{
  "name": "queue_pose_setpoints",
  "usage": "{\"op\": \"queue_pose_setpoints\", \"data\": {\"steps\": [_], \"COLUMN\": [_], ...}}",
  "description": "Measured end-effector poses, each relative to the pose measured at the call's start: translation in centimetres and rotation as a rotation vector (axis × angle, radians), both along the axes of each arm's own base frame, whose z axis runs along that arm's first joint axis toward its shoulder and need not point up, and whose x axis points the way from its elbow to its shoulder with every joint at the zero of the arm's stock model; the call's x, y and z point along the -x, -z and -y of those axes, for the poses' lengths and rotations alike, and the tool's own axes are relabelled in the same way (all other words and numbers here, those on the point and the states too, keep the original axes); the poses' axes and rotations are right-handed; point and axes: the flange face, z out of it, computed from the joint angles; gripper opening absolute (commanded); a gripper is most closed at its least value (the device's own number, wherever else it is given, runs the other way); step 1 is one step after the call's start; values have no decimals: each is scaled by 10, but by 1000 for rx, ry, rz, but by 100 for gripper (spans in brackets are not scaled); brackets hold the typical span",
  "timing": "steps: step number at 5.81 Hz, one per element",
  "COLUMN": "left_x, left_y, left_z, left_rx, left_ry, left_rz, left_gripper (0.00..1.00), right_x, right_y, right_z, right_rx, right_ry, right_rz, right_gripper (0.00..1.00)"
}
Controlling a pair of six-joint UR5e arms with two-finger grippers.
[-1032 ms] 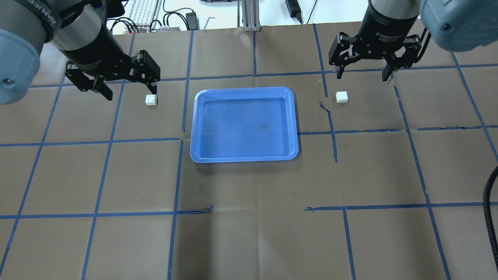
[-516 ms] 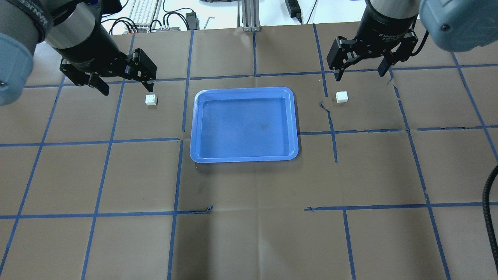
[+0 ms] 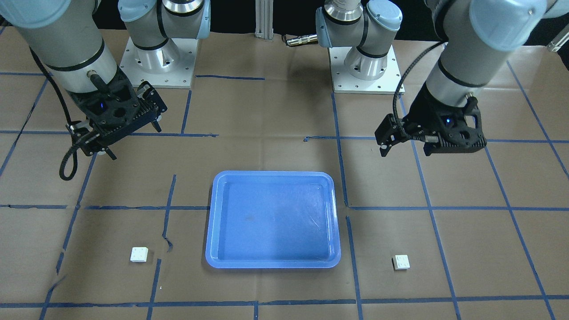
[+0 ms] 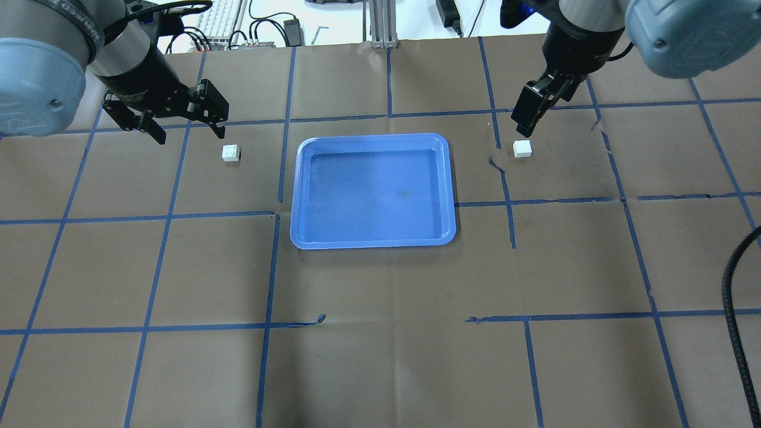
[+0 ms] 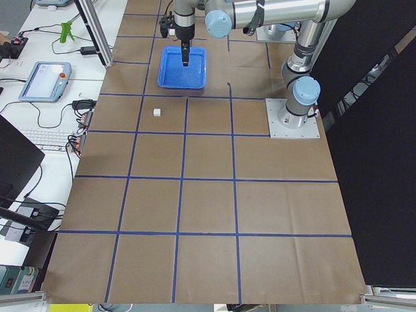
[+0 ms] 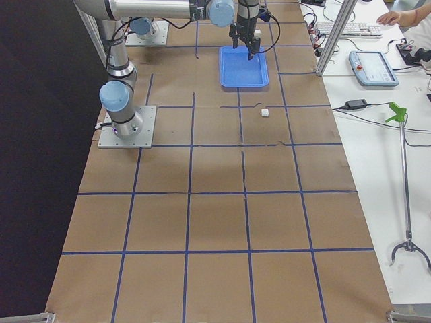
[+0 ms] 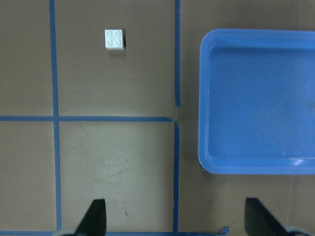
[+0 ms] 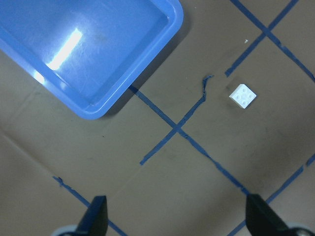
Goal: Assemble white blocks and place on blue tray
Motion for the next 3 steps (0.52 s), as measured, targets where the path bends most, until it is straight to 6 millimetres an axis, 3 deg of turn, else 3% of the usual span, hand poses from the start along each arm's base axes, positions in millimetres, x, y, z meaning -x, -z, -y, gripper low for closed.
{"op": "queue_pose_setpoints", "data": {"steps": [1,2,3], "left_x": [-10,-17,-26], "left_y": [44,97,143], "left_z": [35,64,81], "left_rx": [15,18,5], "left_ry": [-7,4,31], "left_rz": [3,5,8], "left_gripper": [99,99,99], "right_x": [12,36,58], "right_y": [6,11,15], "right_z": [15,35,59], "right_rx": [23,31,41], "right_ry": [-256,-443,-558], "right_rz": [-7,-15,-8], "right_gripper": [100,100,100]}}
